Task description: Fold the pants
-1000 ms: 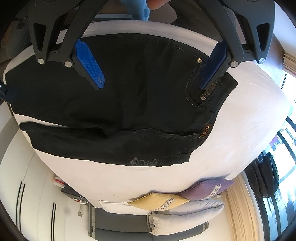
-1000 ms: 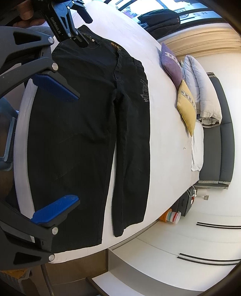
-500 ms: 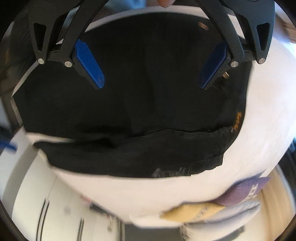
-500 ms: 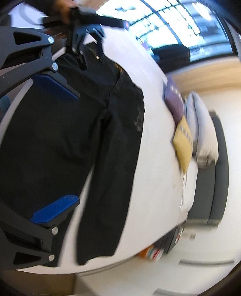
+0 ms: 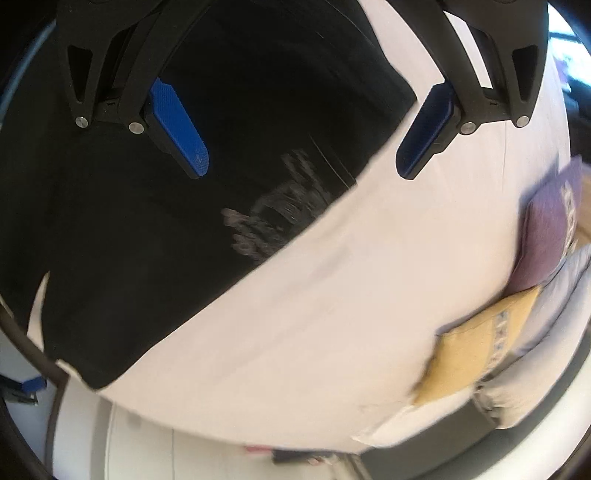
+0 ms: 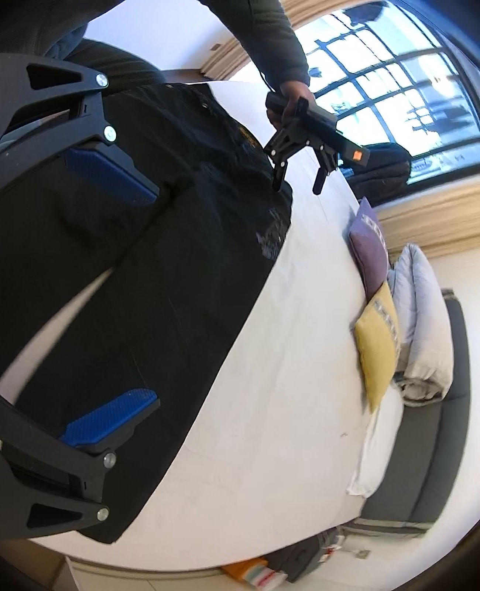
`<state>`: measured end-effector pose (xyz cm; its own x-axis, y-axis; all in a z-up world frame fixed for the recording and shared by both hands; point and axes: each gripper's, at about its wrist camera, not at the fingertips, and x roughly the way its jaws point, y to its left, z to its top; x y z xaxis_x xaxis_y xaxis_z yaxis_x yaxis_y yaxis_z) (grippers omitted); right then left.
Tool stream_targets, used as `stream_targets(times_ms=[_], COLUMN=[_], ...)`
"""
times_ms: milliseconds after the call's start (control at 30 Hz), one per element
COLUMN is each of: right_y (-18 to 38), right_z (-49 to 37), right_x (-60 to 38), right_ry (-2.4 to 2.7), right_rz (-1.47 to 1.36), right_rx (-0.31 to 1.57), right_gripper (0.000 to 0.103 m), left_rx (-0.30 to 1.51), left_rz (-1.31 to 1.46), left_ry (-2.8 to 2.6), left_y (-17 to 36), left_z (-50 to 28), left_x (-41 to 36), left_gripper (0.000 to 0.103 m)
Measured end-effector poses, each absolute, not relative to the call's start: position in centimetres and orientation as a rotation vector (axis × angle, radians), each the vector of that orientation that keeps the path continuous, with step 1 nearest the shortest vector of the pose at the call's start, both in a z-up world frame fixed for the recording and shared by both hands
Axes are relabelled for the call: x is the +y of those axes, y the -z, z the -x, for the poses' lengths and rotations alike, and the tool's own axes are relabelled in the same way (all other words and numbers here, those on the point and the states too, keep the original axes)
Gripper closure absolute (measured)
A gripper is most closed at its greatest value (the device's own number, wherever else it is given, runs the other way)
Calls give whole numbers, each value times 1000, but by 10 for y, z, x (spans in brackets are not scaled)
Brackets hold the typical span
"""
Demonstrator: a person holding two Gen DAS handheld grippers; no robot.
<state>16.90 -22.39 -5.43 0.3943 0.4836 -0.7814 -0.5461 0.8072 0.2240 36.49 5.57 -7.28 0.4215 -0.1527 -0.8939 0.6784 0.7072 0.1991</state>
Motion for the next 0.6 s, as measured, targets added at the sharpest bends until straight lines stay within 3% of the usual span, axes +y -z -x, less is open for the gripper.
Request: stream_targets(times_ms=[367,533,600], right_y=[100,106,109], right_z=[-204,-211,-215], right_x=[-247,-245,-244], right_ry=[-717,-730,-729], right_rz=[9,18,30], right_rx=[1023,1028,1035], right_gripper=[1,1,2], left_rx=[1209,1308,1309], left_rz=[-476,-464,-470], left_ry=[701,745,753], left_y=[126,156,161], left_z=[-463,-474,-472], left_x=[74,75,74], left_gripper=[0,22,24])
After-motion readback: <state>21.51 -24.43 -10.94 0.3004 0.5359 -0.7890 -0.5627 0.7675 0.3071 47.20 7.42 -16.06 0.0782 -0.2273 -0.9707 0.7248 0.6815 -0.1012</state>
